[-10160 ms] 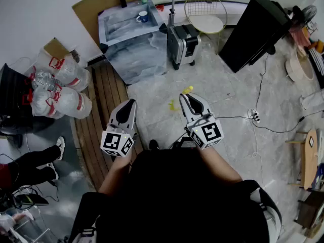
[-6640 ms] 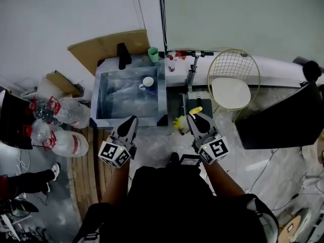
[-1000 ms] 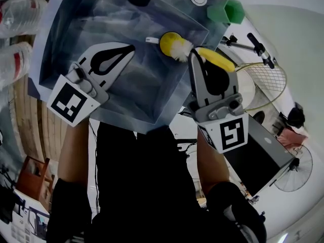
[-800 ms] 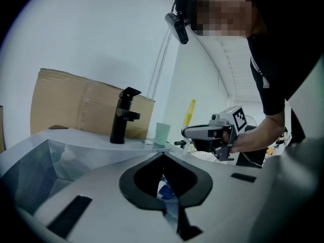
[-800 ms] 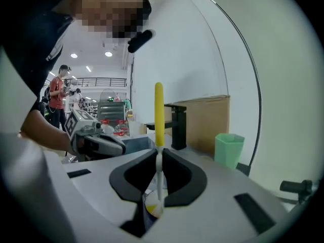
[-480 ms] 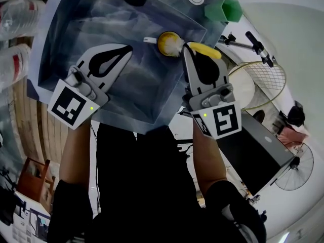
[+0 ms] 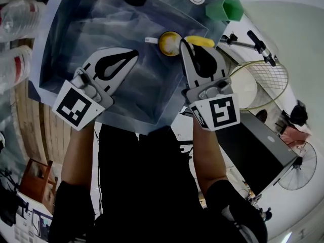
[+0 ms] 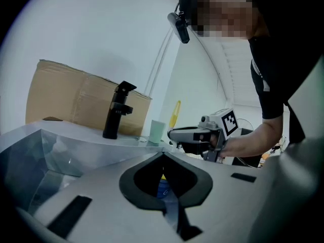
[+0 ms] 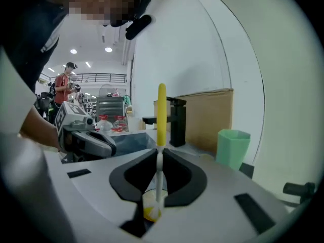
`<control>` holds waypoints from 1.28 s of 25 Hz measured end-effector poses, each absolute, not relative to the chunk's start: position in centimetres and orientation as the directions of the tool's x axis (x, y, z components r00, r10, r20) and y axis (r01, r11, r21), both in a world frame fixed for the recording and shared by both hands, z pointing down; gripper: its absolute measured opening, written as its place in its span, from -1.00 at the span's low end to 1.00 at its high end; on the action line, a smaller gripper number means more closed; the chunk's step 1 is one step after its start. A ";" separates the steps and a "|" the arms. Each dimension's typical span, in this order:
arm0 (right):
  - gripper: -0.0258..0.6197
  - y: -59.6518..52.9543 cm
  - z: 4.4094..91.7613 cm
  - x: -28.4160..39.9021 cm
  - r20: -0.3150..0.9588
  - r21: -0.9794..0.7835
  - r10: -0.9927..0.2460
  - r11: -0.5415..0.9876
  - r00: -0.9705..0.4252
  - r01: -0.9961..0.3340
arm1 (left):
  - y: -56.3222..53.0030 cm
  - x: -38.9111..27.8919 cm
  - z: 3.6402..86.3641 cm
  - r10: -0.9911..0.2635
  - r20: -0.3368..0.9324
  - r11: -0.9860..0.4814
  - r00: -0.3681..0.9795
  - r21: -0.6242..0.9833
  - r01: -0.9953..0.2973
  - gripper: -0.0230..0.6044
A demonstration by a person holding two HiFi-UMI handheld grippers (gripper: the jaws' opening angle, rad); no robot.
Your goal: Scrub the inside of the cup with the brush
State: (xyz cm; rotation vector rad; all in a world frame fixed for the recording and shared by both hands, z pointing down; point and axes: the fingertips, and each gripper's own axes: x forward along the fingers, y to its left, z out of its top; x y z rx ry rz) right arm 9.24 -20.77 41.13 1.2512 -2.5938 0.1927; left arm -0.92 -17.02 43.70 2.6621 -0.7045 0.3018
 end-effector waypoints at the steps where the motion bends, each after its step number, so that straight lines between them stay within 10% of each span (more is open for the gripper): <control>1: -0.77 -20.8 41.5 9.1 0.284 -0.018 -0.749 0.620 -0.598 -0.785 | -16.9 -0.9 43.8 -0.429 0.295 -0.807 0.854 0.300 -0.509 -0.88; 32: -0.77 -21.8 39.1 7.0 0.180 -0.075 -0.725 0.663 -0.664 -0.745 | -17.6 -1.0 43.4 -0.430 0.269 -0.811 0.862 0.304 -0.500 -0.88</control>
